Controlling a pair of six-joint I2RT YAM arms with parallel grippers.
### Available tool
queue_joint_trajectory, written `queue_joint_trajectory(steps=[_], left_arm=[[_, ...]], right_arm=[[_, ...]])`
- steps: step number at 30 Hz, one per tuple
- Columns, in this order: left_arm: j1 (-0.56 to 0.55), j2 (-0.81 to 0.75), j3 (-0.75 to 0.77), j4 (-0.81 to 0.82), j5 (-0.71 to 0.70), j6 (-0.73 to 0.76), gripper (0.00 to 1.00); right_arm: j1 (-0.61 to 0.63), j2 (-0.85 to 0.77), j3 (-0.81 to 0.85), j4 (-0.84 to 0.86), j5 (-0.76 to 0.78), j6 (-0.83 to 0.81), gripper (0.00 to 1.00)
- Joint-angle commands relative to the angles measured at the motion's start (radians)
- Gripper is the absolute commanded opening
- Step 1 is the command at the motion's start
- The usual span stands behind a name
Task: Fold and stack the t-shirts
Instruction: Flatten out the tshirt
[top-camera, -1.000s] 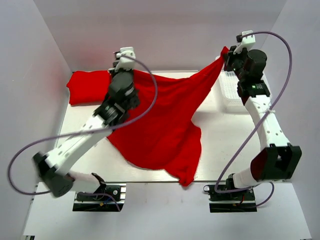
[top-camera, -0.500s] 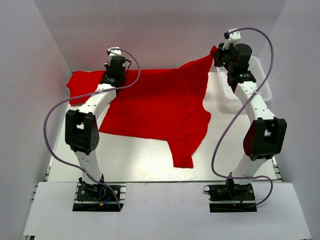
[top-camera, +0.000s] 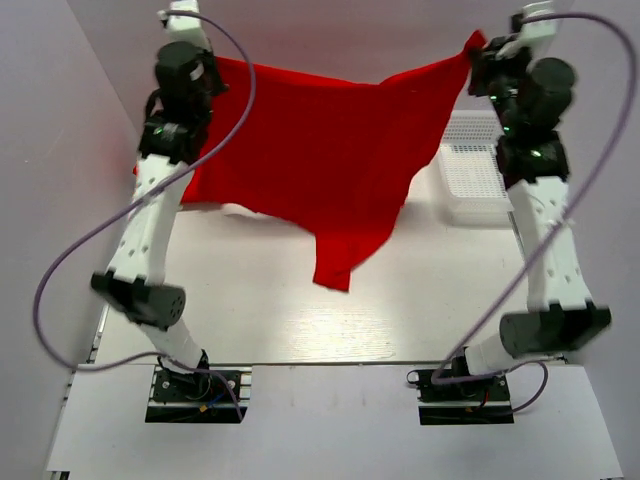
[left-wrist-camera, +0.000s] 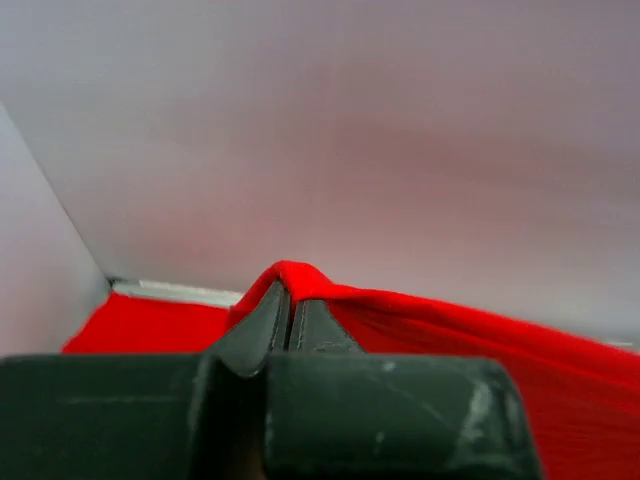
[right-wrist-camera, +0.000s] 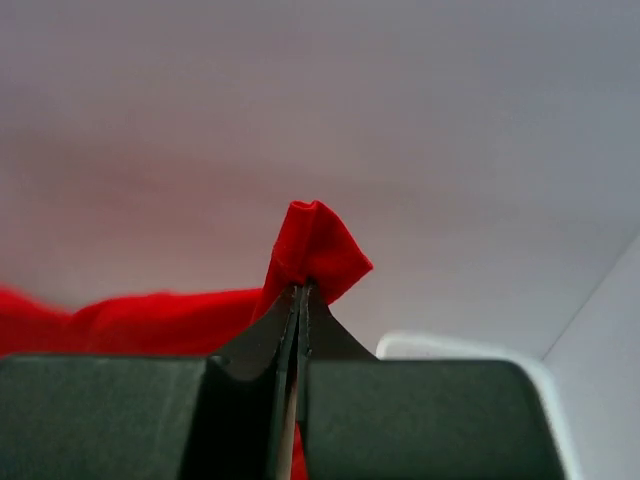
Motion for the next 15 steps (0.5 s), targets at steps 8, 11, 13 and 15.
queue_joint_trajectory(steps=[8,11,13,15], left_arm=[[-0.004,-0.489,0.021,-0.103,0.347,0.046,0.00],[-0.004,-0.500,0.121,-0.168,0.418,0.013,0.00],[0.006,-0.549,0.121,-0.154,0.429,-0.004,0.00],[0.006,-0.581,0.121,-0.142,0.452,-0.004,0.00]], right_arm=[[-0.008,-0.426,0.189,-0.107,0.040,-0.036,0.00],[-0.008,-0.492,0.247,-0.139,0.046,-0.047,0.00],[-0.010,-0.517,0.264,-0.131,0.048,-0.050,0.00],[-0.007,-0.549,0.284,-0.110,0.085,-0.057,0.00]])
